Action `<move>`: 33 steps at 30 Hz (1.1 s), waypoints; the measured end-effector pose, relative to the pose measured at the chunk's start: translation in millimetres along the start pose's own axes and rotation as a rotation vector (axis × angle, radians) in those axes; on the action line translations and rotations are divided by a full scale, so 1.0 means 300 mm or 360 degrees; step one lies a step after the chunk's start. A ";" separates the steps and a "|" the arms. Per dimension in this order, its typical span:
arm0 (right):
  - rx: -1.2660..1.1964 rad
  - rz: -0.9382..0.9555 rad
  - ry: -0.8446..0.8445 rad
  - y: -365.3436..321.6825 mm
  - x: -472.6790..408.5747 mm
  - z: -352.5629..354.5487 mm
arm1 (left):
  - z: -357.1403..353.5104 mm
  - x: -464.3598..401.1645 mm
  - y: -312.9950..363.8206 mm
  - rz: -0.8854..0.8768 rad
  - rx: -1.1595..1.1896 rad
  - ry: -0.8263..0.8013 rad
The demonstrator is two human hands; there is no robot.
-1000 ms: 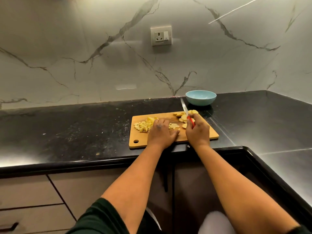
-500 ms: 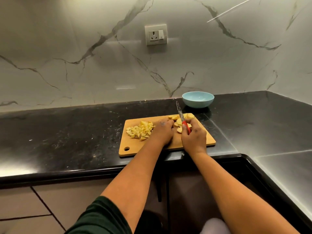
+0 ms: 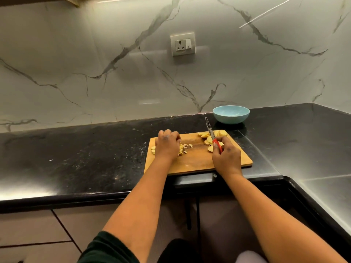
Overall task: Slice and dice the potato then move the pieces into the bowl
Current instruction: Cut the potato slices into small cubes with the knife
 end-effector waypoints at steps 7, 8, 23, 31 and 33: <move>-0.0078 -0.0023 0.0096 -0.006 0.002 0.008 | 0.054 0.025 -0.040 0.0147 0.0161 0.0177; -0.0099 -0.0036 0.0125 -0.005 0.003 0.013 | 0.060 0.026 -0.038 0.0132 0.0137 0.0227; -0.0442 -0.0389 0.0246 0.042 -0.025 0.030 | 0.045 0.018 0.013 0.0096 -0.0169 0.0067; -0.0506 -0.0412 0.0299 0.052 -0.030 0.029 | -0.092 -0.022 0.264 -0.0046 0.0457 -0.0467; -0.0521 -0.0405 0.0292 0.051 -0.027 0.033 | -0.117 -0.028 0.302 0.0012 0.0497 -0.0626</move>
Point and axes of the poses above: each hand's wrist, its own x-axis away from the middle knuckle, its own z-axis out of the back of the hand, y = z × x, the point moved 3 cm from there along -x, towards the middle knuckle, and after that the axes turned 10 degrees about -z, right-handed, at the moved point
